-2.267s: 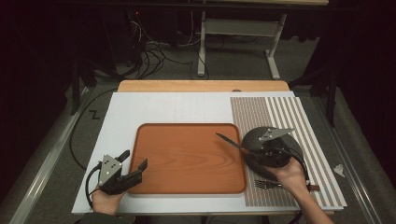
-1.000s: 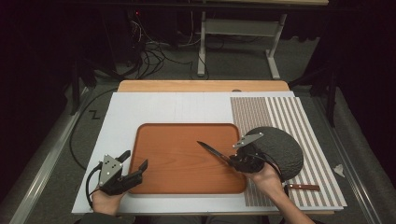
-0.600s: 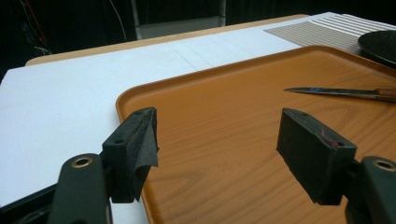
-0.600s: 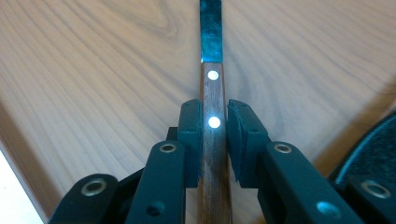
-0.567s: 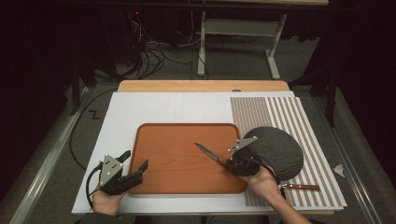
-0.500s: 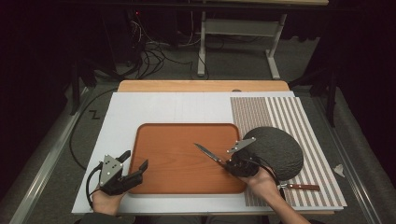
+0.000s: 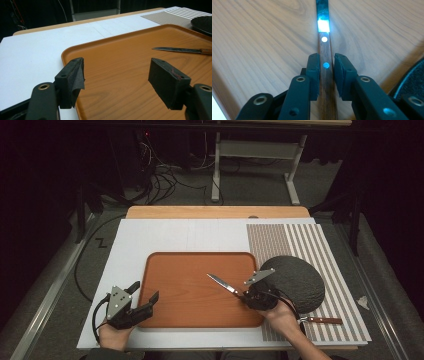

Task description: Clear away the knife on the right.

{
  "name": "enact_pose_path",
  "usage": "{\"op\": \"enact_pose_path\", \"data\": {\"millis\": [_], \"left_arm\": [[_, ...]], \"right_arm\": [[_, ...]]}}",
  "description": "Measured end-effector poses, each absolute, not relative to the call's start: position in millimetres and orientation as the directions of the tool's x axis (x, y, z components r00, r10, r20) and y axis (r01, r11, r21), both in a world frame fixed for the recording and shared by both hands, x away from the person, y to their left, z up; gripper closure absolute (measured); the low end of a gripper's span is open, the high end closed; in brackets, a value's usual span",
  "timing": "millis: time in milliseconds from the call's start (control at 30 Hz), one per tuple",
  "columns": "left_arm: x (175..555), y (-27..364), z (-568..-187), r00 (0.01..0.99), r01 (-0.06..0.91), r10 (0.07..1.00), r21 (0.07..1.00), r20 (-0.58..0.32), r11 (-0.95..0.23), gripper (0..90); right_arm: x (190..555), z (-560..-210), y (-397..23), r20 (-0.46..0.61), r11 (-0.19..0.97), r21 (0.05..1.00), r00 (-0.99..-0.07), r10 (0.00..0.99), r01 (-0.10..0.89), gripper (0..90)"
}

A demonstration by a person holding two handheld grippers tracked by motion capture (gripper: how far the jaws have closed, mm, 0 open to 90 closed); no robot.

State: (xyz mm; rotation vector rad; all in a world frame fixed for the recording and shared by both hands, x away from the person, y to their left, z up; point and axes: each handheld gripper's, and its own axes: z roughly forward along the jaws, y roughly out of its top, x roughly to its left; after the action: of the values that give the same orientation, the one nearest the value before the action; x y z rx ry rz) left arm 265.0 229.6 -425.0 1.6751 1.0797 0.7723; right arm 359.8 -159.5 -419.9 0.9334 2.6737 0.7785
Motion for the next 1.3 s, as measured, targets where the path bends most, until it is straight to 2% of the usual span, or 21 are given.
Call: {"op": "enact_pose_path", "data": {"millis": [133, 333, 600, 700, 900, 1300], "left_arm": [[265.1, 229.6, -425.0, 0.407, 0.304, 0.913, 0.942, 0.009, -0.145, 29.0], [265.3, 229.5, -425.1, 0.406, 0.304, 0.914, 0.941, 0.010, -0.146, 28.9], [265.4, 229.5, -425.3, 0.406, 0.305, 0.914, 0.941, 0.012, -0.147, 28.9], [265.4, 229.4, -425.3, 0.405, 0.306, 0.914, 0.941, 0.010, -0.146, 28.9], [265.4, 229.7, -425.3, 0.405, 0.306, 0.914, 0.941, 0.010, -0.146, 29.0], [265.5, 229.5, -425.3, 0.407, 0.306, 0.913, 0.941, 0.009, -0.146, 29.0]], "right_arm": [[359.8, -419.9, -159.6, -0.020, 0.655, 0.544, -0.773, 0.635, 0.524, 70.1], [357.1, -415.9, -156.7, -0.041, 0.647, 0.575, -0.772, 0.635, 0.502, 69.9], [354.7, -409.7, -150.4, -0.050, 0.651, 0.612, -0.800, 0.599, 0.449, 83.6], [355.0, -412.5, -142.9, -0.047, 0.674, 0.600, -0.822, 0.568, 0.431, 86.3], [360.8, -421.2, -130.8, -0.038, 0.688, 0.578, -0.827, 0.561, 0.440, 87.3], [367.3, -424.1, -135.5, -0.043, 0.670, 0.580, -0.804, 0.594, 0.464, 86.5]]}}
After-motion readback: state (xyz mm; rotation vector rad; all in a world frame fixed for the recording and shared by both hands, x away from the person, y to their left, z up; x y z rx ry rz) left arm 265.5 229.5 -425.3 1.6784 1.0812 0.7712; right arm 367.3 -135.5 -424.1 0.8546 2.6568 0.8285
